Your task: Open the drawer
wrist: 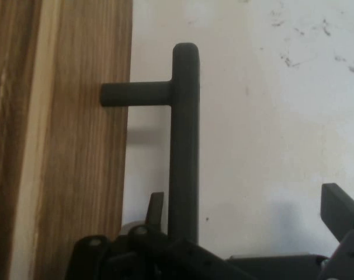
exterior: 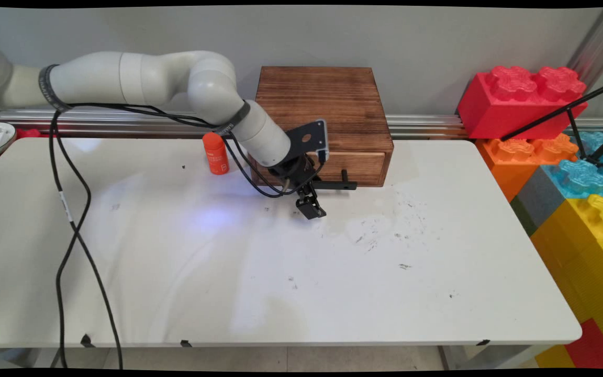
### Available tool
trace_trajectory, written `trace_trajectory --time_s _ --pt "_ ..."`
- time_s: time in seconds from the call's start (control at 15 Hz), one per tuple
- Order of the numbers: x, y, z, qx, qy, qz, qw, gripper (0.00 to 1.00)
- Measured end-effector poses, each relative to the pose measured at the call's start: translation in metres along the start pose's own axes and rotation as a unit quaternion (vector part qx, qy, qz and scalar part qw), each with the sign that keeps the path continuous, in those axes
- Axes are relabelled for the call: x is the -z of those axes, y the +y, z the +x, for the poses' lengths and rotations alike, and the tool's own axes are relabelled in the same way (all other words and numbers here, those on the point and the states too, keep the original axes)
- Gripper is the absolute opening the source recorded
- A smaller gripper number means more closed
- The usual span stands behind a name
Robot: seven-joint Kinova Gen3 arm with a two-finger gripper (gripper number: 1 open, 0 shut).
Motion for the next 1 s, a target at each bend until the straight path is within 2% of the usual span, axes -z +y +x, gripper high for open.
trace_trajectory --time_s 0.4,1.0 --pt "-0.004 0.01 0.007 0.014 0.001 -0.01 0.9998 1.0" --pt "0.009 0.046 0.008 0.03 -0.006 -0.037 0.9988 1.0"
